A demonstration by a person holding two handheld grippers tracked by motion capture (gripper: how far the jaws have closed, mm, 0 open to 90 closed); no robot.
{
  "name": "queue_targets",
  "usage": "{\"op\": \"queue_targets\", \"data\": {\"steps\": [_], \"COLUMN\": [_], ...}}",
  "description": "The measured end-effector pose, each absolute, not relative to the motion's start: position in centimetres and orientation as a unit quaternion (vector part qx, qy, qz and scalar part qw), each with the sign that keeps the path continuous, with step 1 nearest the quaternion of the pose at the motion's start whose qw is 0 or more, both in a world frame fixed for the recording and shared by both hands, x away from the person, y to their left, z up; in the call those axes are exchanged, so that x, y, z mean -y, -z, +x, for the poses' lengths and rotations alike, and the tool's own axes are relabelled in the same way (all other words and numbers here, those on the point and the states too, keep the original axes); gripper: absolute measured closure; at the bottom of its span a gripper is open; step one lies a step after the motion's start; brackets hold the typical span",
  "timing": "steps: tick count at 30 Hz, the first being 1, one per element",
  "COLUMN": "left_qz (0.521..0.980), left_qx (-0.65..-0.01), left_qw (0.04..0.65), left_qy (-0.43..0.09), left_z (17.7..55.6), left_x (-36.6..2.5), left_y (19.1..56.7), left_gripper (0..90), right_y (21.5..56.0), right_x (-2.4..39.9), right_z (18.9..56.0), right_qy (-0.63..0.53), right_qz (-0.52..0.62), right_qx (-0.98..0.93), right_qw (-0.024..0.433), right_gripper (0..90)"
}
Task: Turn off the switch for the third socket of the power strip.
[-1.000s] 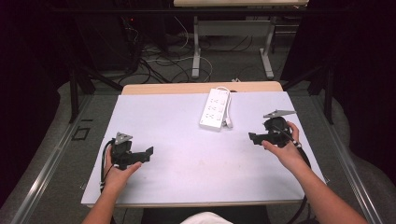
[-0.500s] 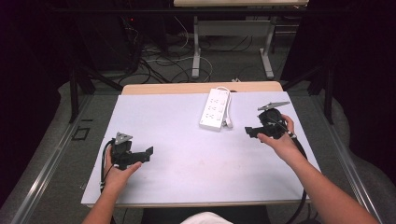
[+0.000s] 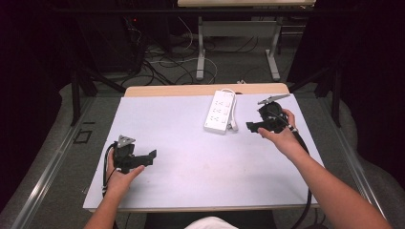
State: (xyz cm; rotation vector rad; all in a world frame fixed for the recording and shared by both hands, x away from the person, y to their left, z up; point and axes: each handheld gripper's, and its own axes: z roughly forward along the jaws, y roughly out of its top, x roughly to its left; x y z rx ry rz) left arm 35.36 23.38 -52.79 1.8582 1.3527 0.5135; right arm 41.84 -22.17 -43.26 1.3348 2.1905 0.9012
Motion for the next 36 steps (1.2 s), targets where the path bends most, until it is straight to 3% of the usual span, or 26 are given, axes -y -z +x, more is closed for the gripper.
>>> {"op": "queue_targets", "data": {"steps": [36], "left_qz": [0.727], "left_qx": [-0.533], "left_qw": [0.384], "left_qy": [-0.201], "left_z": [35.4], "left_x": [-23.5], "left_y": [52.8], "left_gripper": [1.3], "right_y": [42.0], "right_x": [17.9], "right_z": [45.9], "right_qy": [-0.308], "right_qz": [0.477], "right_qx": [-0.795], "right_qw": [0.212], "right_gripper": [55.3]}}
